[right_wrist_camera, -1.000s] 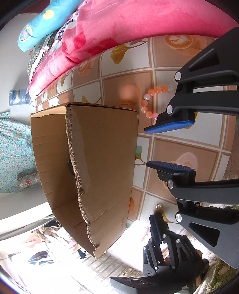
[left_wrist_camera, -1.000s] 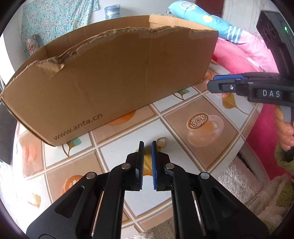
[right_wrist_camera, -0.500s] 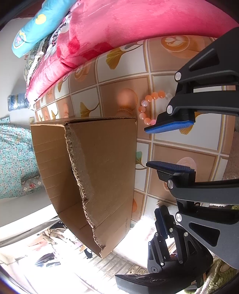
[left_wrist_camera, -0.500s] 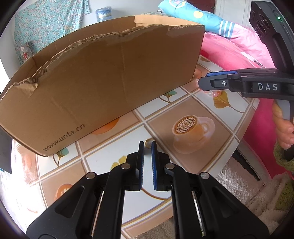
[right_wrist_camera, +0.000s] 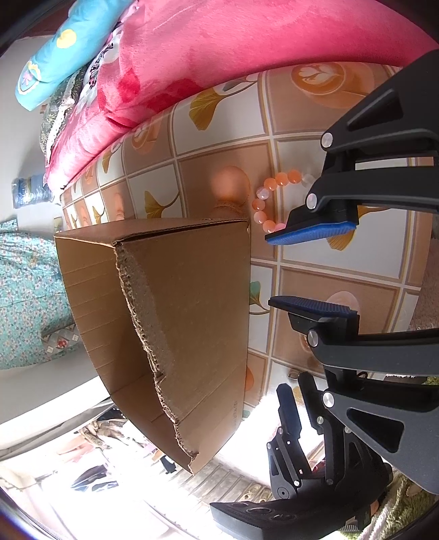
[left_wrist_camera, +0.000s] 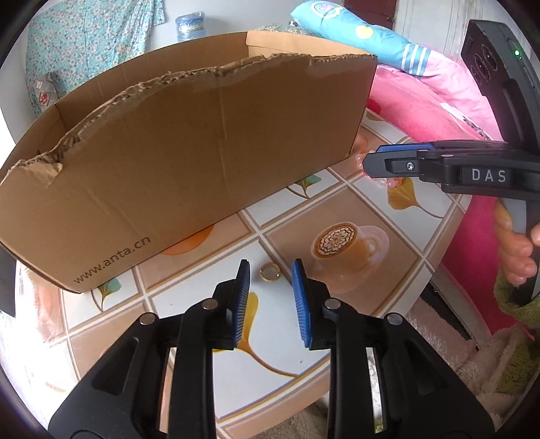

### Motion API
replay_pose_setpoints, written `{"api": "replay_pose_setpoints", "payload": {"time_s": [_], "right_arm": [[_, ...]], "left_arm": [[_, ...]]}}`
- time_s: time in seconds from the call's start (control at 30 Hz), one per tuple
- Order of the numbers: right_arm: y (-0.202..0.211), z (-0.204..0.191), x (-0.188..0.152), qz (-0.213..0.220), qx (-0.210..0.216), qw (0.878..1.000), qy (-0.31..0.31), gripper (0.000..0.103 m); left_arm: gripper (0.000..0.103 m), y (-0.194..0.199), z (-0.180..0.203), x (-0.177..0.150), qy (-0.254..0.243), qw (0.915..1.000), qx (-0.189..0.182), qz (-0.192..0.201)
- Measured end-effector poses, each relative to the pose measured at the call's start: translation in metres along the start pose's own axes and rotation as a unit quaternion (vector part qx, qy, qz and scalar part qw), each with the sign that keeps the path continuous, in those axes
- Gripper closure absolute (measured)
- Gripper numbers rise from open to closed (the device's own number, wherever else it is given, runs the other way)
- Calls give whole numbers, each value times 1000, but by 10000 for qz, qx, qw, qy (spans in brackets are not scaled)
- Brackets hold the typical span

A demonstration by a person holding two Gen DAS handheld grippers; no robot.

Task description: Organize jewelry

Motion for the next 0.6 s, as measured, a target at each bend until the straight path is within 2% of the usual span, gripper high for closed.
{"api": "replay_pose_setpoints", "payload": {"time_s": [0.1, 0.17, 0.6], "right_arm": [[0, 1, 0, 16, 4, 10000, -28, 72], [1, 1, 0, 26, 1, 10000, -36, 72], [2, 6, 3, 49, -99, 9999, -34, 72]], "left_arm": [[82, -1, -1, 0, -26, 10000, 68, 14], [91, -1, -1, 1, -87, 9999, 101, 28], [92, 6, -4, 0, -13, 9999, 86, 121]]}}
Point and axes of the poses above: each gripper's, at about its wrist camera, not at the fingertips, and y roughly against the way its jaws point, z to its right, x to its top, the point moved 10 cm from there along -y, roughly the way its jaws point, and after that the axes turned 9 degrees about -y, right-handed, at the moved point
